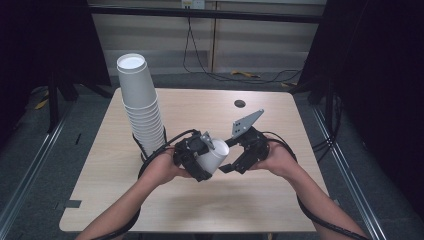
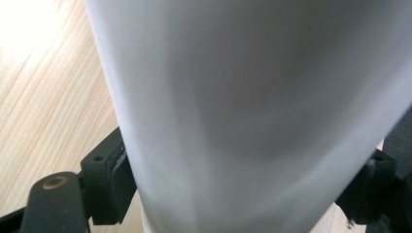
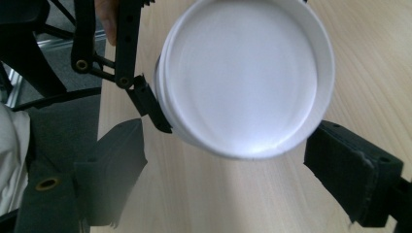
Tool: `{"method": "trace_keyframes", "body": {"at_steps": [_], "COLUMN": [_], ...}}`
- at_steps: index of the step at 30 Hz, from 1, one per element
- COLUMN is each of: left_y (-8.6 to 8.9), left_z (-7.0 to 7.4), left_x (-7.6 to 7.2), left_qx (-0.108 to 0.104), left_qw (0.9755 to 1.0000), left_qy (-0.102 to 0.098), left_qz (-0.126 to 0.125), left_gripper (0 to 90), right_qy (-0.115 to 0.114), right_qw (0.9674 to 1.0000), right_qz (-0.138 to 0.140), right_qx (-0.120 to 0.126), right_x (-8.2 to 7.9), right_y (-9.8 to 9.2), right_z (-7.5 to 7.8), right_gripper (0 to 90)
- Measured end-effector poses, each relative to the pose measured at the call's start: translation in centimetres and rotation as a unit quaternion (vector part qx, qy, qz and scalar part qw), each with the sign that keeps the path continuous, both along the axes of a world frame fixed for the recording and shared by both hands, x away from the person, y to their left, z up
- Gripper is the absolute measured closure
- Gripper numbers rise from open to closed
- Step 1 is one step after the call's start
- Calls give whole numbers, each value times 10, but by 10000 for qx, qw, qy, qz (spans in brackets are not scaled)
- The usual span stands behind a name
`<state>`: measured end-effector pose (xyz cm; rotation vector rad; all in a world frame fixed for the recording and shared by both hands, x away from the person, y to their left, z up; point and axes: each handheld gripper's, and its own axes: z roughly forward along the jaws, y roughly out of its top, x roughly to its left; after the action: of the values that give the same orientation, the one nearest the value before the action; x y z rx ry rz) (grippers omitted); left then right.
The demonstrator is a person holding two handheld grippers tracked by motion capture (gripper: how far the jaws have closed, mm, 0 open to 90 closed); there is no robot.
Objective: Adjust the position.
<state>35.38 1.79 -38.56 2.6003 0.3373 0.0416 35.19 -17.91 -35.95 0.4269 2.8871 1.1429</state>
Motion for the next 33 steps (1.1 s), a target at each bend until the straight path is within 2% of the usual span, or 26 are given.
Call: {"method": "trace_keyframes", "body": {"at_steps": [8, 17, 20, 26, 31, 33], "left_y": [-3, -6, -8, -11, -13, -15], "left_z": [0, 0, -1, -1, -3, -2], "left_x": [-1, -2, -3, -3, -5, -5], "left_qx": [87, 169, 130, 133, 91, 75], "left_qw": [9999, 9996, 9997, 9993, 9992, 9988], "left_qy": [-9, -50, 8, -43, 16, 7], "left_qz": [-143, -228, -227, -341, -383, -476], "left_gripper": [176, 176, 176, 176, 174, 174], "right_qy": [84, 159, 177, 231, 285, 285], "right_qw": [9998, 9987, 9987, 9987, 9985, 9984], "right_qz": [149, 326, 309, 327, 344, 352], "right_qx": [-115, -352, -368, -325, -332, -339], "right_x": [2, 4, 4, 4, 4, 4], "right_y": [8, 14, 16, 19, 19, 19], "right_z": [1, 3, 3, 3, -1, -1], "right_gripper": [146, 148, 148, 151, 179, 187]}}
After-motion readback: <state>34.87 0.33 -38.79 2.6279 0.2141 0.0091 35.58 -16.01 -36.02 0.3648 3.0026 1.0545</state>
